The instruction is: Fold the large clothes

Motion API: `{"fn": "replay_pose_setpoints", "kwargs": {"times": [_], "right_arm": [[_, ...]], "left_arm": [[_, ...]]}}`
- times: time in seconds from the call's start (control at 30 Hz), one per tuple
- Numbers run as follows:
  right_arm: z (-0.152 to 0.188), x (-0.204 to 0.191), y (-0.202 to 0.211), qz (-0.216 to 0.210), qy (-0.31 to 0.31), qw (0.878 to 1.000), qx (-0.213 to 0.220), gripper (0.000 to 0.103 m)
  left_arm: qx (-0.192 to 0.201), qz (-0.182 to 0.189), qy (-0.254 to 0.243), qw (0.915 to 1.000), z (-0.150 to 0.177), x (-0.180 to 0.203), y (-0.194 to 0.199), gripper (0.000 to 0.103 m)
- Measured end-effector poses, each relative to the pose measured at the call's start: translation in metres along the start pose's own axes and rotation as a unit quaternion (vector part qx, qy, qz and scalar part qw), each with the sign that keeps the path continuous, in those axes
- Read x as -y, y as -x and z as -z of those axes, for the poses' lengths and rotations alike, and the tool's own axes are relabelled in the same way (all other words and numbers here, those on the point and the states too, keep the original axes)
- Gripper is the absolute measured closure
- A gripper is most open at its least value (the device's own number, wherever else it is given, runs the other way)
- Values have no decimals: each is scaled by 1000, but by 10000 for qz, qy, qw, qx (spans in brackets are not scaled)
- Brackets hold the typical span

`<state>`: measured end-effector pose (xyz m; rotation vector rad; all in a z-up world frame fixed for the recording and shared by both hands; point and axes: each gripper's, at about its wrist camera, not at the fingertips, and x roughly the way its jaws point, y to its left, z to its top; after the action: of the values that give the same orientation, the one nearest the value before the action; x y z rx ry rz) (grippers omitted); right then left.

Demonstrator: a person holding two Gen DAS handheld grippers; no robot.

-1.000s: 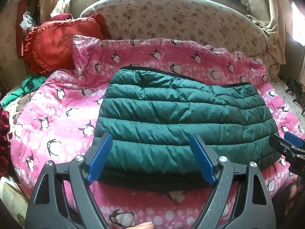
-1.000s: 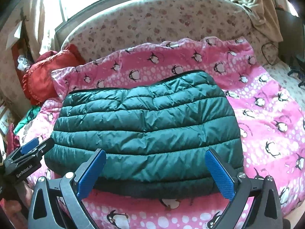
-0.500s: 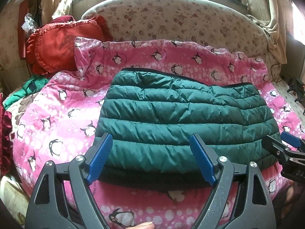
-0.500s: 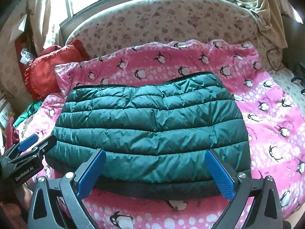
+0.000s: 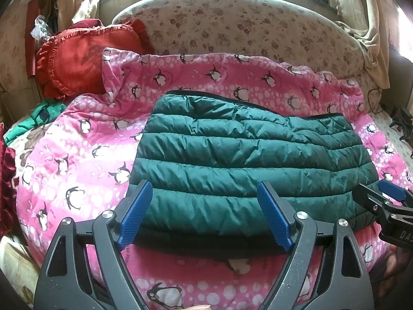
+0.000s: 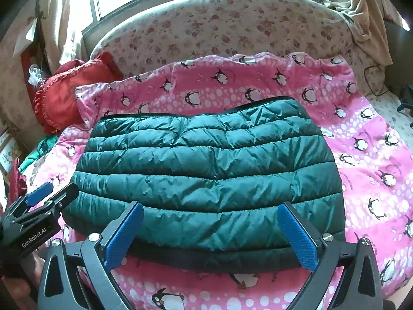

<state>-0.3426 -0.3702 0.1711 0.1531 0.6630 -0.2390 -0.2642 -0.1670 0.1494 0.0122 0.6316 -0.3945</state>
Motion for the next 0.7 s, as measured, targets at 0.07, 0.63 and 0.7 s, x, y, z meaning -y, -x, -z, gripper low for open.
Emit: {"fn": "replay_pose_setpoints", "kwargs": {"times": [0.07, 0.63, 0.7], "right_arm": [[0, 0, -1, -18, -4, 10000, -22, 0], [-2, 1, -9, -31, -12, 9999, -122, 0], [-2, 2, -10, -51, -16, 9999, -137, 0]], "left_arm": [[-1, -6, 7, 10000, 0, 0, 0, 20], [-2, 44, 50, 10000, 1, 1, -4, 20], [-21, 59, 55, 10000, 0, 1, -5, 20]]}}
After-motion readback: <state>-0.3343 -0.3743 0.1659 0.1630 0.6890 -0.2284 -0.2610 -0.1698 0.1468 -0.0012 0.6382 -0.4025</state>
